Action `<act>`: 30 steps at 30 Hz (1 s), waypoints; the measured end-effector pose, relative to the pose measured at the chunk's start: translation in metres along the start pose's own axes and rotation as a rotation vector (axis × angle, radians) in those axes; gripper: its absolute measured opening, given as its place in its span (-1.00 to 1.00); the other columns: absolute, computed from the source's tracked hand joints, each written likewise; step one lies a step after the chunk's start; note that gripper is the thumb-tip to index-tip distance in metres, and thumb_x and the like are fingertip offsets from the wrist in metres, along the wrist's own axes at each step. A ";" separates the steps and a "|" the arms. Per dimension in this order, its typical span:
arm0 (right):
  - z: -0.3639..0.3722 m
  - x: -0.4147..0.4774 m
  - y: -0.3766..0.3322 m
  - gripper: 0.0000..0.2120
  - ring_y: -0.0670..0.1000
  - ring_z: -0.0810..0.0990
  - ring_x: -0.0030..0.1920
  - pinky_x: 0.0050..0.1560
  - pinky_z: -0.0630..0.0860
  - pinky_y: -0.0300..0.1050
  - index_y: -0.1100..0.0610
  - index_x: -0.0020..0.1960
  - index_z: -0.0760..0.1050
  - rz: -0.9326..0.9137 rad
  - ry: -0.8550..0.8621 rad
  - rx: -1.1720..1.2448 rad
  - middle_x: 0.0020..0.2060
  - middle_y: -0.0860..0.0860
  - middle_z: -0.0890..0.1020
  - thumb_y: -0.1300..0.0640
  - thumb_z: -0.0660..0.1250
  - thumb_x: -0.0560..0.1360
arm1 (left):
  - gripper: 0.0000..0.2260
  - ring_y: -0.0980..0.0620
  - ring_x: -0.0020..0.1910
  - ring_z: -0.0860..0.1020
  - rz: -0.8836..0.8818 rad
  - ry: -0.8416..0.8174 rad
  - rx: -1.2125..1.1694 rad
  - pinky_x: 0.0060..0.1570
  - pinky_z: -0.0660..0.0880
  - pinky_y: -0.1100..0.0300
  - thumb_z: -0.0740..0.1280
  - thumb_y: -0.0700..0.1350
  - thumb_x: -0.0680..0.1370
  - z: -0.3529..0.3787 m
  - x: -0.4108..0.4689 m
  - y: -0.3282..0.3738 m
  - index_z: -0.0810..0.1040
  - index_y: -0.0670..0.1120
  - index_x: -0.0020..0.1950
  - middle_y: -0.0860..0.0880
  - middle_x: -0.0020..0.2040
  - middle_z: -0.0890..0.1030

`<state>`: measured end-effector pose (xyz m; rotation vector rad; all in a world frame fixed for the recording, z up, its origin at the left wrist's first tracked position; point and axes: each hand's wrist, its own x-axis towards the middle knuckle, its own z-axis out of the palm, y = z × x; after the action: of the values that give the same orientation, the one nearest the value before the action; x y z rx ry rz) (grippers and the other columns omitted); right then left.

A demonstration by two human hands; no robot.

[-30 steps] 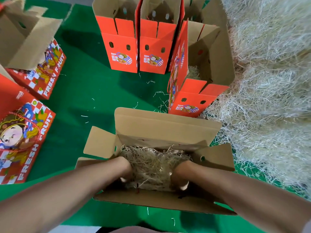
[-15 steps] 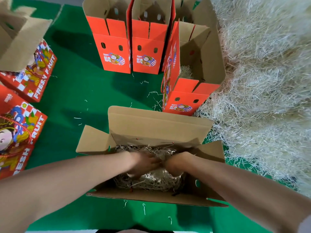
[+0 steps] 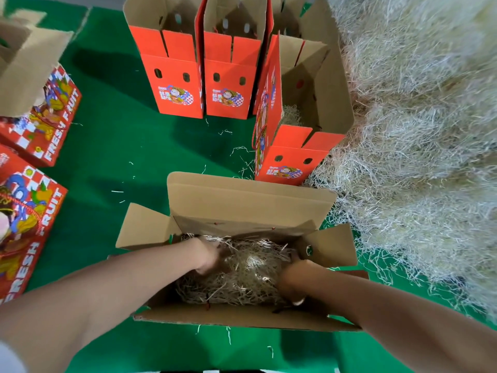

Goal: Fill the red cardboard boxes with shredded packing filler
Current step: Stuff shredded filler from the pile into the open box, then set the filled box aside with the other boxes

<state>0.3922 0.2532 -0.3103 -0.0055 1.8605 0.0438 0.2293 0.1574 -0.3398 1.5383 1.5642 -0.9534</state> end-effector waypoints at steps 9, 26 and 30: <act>-0.014 -0.001 0.000 -0.61 0.19 0.35 0.33 0.27 0.30 0.16 0.12 0.39 0.33 -0.005 0.169 0.021 0.34 0.17 0.38 0.25 0.13 0.56 | -0.86 -0.04 -0.27 0.41 0.191 0.047 -0.084 -0.25 0.40 0.12 0.17 -0.35 0.53 0.008 -0.025 -0.014 0.49 -0.29 -0.17 -0.08 -0.32 0.40; -0.051 -0.100 0.047 -0.55 0.19 0.48 0.10 0.05 0.39 0.06 0.18 0.21 0.42 0.362 1.486 0.223 0.09 0.15 0.53 0.26 0.31 0.32 | -0.76 0.04 -0.36 0.46 0.138 0.335 -0.500 -0.15 0.46 0.13 0.29 0.03 0.54 -0.003 -0.095 -0.026 0.54 -0.02 -0.29 0.02 -0.34 0.54; -0.053 -0.105 0.081 -0.66 0.17 0.55 0.06 0.01 0.49 -0.01 0.10 0.22 0.45 0.340 0.943 0.388 0.03 0.11 0.58 0.13 0.23 0.45 | -0.76 0.10 -0.04 0.60 0.196 0.284 -0.681 0.02 0.49 0.28 0.27 0.06 0.55 0.001 -0.136 -0.016 0.64 -0.01 0.08 0.18 0.01 0.64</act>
<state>0.3695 0.3303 -0.1921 0.6593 2.7597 -0.1039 0.2154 0.0940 -0.2197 1.3198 1.6556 -0.0583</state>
